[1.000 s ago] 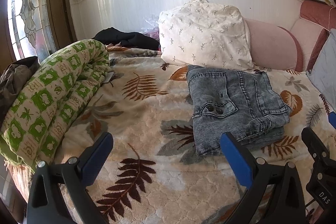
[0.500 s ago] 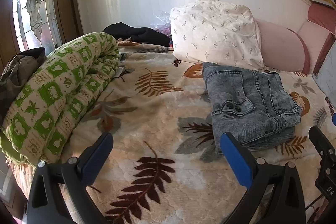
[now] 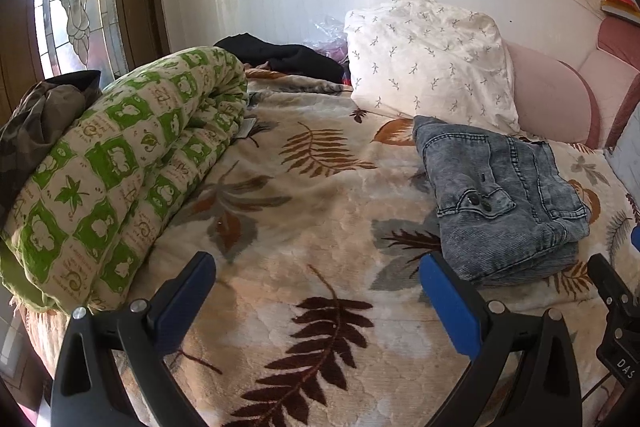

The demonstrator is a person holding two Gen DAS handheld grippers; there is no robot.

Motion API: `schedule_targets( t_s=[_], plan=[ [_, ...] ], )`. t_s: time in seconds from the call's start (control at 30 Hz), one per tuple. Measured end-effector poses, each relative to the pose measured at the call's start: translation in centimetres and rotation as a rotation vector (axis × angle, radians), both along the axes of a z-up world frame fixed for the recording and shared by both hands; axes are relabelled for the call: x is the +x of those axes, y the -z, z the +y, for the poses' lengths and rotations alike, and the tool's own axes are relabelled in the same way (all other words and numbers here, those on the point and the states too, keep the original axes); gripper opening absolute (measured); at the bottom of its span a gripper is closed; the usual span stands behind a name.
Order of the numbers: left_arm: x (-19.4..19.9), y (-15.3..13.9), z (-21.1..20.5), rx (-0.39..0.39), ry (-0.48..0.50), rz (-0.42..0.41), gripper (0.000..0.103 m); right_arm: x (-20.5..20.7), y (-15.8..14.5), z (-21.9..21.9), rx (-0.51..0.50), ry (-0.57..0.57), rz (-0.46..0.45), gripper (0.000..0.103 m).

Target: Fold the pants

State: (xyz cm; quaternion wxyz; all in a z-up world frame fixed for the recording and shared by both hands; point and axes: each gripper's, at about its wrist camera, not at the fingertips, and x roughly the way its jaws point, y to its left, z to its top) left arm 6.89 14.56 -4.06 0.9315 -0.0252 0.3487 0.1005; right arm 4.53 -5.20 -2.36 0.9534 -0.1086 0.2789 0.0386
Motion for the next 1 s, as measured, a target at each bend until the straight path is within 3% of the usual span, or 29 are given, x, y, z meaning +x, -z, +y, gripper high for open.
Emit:
schedule_targets(
  t_s=[1.0],
  plan=[
    [-0.18,-0.41,-0.27,0.000,0.015,-0.024,0.103,0.13,0.12,0.74,0.002,-0.009,0.013,0.090]
  ],
)
